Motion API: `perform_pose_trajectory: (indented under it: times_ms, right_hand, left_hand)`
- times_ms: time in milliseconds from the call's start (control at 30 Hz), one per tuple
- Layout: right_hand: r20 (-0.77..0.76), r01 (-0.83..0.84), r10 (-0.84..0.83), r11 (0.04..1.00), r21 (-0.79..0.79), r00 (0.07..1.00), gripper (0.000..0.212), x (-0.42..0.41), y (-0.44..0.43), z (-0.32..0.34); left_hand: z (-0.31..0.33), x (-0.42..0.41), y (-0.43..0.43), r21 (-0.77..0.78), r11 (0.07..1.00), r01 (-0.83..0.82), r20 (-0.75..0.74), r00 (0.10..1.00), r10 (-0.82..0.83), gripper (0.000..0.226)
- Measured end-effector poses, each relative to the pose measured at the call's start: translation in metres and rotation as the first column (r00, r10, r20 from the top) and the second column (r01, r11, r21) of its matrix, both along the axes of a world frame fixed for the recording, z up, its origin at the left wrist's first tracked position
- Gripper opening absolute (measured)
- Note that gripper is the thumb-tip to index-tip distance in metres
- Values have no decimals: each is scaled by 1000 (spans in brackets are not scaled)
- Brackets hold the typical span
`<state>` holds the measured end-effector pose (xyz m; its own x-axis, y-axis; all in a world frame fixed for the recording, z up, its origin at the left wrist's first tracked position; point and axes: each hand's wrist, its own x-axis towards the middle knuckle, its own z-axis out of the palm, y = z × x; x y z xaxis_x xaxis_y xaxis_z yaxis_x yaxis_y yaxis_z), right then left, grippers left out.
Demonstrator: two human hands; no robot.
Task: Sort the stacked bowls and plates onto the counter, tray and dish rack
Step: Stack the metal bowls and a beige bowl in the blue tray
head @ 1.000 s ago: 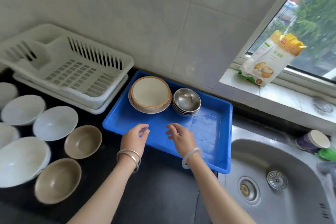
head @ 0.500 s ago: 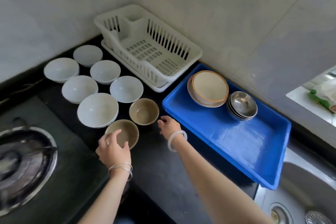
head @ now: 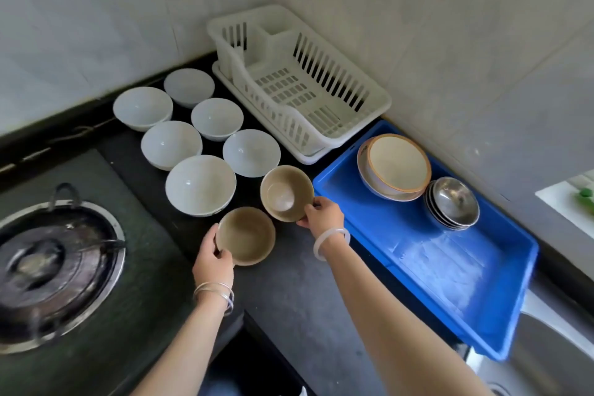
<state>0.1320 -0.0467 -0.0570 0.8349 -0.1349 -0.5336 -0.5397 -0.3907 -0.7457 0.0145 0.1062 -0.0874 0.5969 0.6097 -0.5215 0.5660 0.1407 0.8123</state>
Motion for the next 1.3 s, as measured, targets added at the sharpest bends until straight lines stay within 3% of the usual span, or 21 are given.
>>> perform_pose_trajectory:
  times_ms: [133, 267, 367, 567, 767, 900, 1100, 1300]
  right_hand:
    - [37, -78, 79, 997, -25, 996, 13, -19, -7, 16]
    - [-10, -196, 196, 971, -137, 980, 9, -37, -14, 18]
    - [-52, -243, 238, 960, -137, 970, 11, -48, -12, 14]
    - [-92, -247, 235, 958, -148, 968, 10, -51, -1, 4]
    - [-180, -212, 193, 973, -90, 964, 32, -55, -4, -3]
    - [-277, -104, 139, 985, 138, 951, 39, -58, -3, -4]
    - [-88, 53, -39, 987, 154, 995, 32, -56, -38, 11]
    - [39, 267, -289, 921, 283, 957, 25, -53, -108, 37]
  left_hand:
    - [-1, 3, -7, -130, 988, 82, 50, 996, -76, 47]
    - [4, 9, -11, -231, 973, -6, 45, 999, 17, 34]
    - [5, 11, -11, -273, 961, -51, 31, 998, 62, 33]
    - [3, 10, -12, -189, 981, 47, 31, 999, -41, 29]
    - [-3, 6, -11, -162, 982, 99, -7, 995, -101, 34]
    - [3, 9, -15, -156, 983, 96, 3, 995, -97, 34]
    - [39, 36, -39, -211, 958, 195, 127, 977, -170, 27]
    - [76, 68, -100, -237, 880, 411, 271, 898, -346, 8]
